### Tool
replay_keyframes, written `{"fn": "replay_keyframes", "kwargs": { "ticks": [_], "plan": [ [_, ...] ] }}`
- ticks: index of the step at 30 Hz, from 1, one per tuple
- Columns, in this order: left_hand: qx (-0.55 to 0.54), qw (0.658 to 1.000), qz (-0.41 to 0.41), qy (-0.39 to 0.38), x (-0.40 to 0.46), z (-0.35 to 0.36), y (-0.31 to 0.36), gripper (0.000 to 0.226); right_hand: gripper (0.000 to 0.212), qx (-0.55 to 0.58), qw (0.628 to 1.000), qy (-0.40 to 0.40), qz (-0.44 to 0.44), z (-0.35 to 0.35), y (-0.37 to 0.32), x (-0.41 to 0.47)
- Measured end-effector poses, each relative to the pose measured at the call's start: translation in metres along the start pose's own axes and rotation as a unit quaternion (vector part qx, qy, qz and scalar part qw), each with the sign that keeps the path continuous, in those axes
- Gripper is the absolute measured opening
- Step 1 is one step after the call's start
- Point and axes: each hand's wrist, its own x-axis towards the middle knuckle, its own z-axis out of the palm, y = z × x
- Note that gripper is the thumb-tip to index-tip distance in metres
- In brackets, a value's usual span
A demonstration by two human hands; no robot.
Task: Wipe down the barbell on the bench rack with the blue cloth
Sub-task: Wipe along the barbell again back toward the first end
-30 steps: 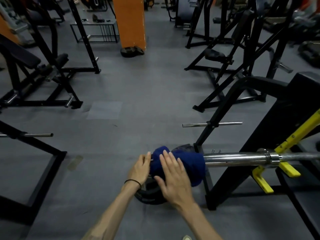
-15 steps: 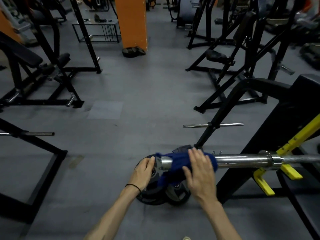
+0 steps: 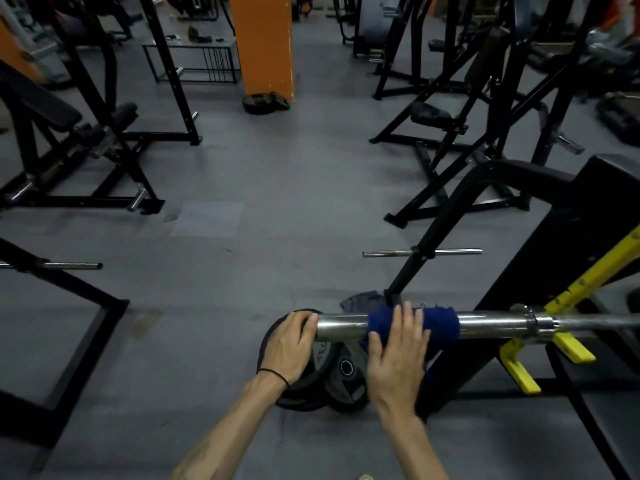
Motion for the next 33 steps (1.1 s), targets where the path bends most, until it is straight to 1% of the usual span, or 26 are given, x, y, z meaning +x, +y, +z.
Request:
{"fn": "replay_keyframes", "kwargs": {
  "ticks": [1,3,5,7,8,9,11,13,14,15,16,17,18,19,20,21,23,24,25,26,27,29,30,31,32,33],
  "plan": [
    [-0.004,1.0,0.004,-0.004,-0.001,0.0,0.001,0.037,0.068,0.019,1.0,-0.017,0.001,0.008,-0.021,-0.007],
    [-0.011,1.0,0.018,-0.01,-0.002,0.002,0.002,0.047,0.067,0.039,0.994,-0.069,-0.081,0.02,-0.048,-0.023],
    [-0.021,0.999,0.027,-0.02,-0.003,0.003,0.005,0.052,0.064,0.017,0.976,-0.112,-0.188,0.018,-0.041,-0.023],
    [-0.015,0.999,0.029,-0.013,-0.004,0.005,0.004,0.054,0.063,-0.024,0.96,-0.122,-0.252,0.007,-0.012,-0.009],
    [-0.012,1.0,0.023,-0.005,-0.004,0.007,0.004,0.05,0.063,-0.041,0.96,-0.112,-0.255,0.0,0.005,-0.001],
    [-0.011,1.0,0.01,-0.007,-0.004,0.008,0.006,0.044,0.062,-0.053,0.967,-0.093,-0.232,-0.008,0.022,0.006],
    [-0.001,1.0,-0.02,-0.005,0.001,0.01,0.011,0.031,0.062,-0.047,0.988,-0.063,-0.135,-0.022,0.043,0.014],
    [-0.079,0.993,-0.081,0.04,0.01,0.013,0.017,0.029,0.065,-0.011,0.999,-0.039,-0.032,-0.017,0.031,0.011],
    [-0.084,0.993,-0.073,0.039,0.013,0.012,0.017,0.029,0.067,0.008,0.999,-0.039,-0.009,-0.009,0.012,0.006],
    [-0.053,0.994,-0.09,0.022,0.017,0.01,0.017,0.033,0.069,0.022,0.998,-0.054,-0.02,0.0,-0.011,-0.001],
    [-0.011,0.995,-0.093,0.028,0.019,0.008,0.019,0.043,0.069,0.029,0.994,-0.079,-0.063,0.008,-0.031,-0.01],
    [0.03,0.996,-0.079,0.018,0.019,0.006,0.018,0.052,0.069,0.024,0.986,-0.106,-0.127,0.013,-0.042,-0.018],
    [0.046,0.997,-0.068,0.015,0.018,0.005,0.015,0.055,0.067,0.011,0.974,-0.123,-0.19,0.014,-0.042,-0.019],
    [0.047,0.998,-0.043,0.016,0.015,0.003,0.015,0.059,0.065,-0.007,0.965,-0.121,-0.231,0.011,-0.032,-0.013],
    [0.05,0.998,-0.02,0.017,0.011,0.002,0.013,0.065,0.063,-0.023,0.964,-0.109,-0.243,0.006,-0.015,-0.005],
    [0.052,0.998,0.003,0.021,0.008,0.0,0.01,0.069,0.061,-0.035,0.97,-0.086,-0.224,0.001,0.002,0.002],
    [0.063,0.997,0.018,0.028,0.002,-0.005,0.003,0.068,0.061,-0.021,0.992,-0.043,-0.117,-0.009,0.017,0.003],
    [0.072,0.997,0.021,0.035,0.0,-0.008,0.001,0.068,0.063,-0.006,0.997,-0.037,-0.067,-0.006,0.008,-0.001],
    [0.086,0.995,0.025,0.037,-0.002,-0.01,0.0,0.07,0.066,0.007,0.998,-0.044,-0.045,0.001,-0.009,-0.008],
    [0.093,0.994,0.033,0.039,-0.004,-0.013,0.001,0.075,0.068,0.019,0.996,-0.066,-0.058,0.008,-0.028,-0.014],
    [0.098,0.994,0.037,0.035,-0.005,-0.015,0.0,0.08,0.069,0.023,0.99,-0.092,-0.107,0.013,-0.04,-0.021],
    [0.112,0.992,0.05,0.031,-0.006,-0.017,-0.002,0.083,0.067,-0.007,0.966,-0.129,-0.224,0.011,-0.031,-0.014],
    [0.116,0.991,0.056,0.036,-0.006,-0.018,-0.002,0.082,0.065,-0.025,0.959,-0.13,-0.249,0.005,-0.014,-0.003],
    [0.116,0.991,0.056,0.039,-0.005,-0.019,-0.002,0.081,0.064,-0.043,0.96,-0.119,-0.25,-0.001,0.005,0.007],
    [0.116,0.991,0.058,0.039,-0.005,-0.02,-0.002,0.079,0.064,-0.058,0.968,-0.104,-0.221,-0.009,0.023,0.015],
    [0.116,0.991,0.06,0.038,-0.007,-0.019,0.0,0.078,0.064,-0.063,0.981,-0.083,-0.166,-0.018,0.039,0.019]
  ]
}}
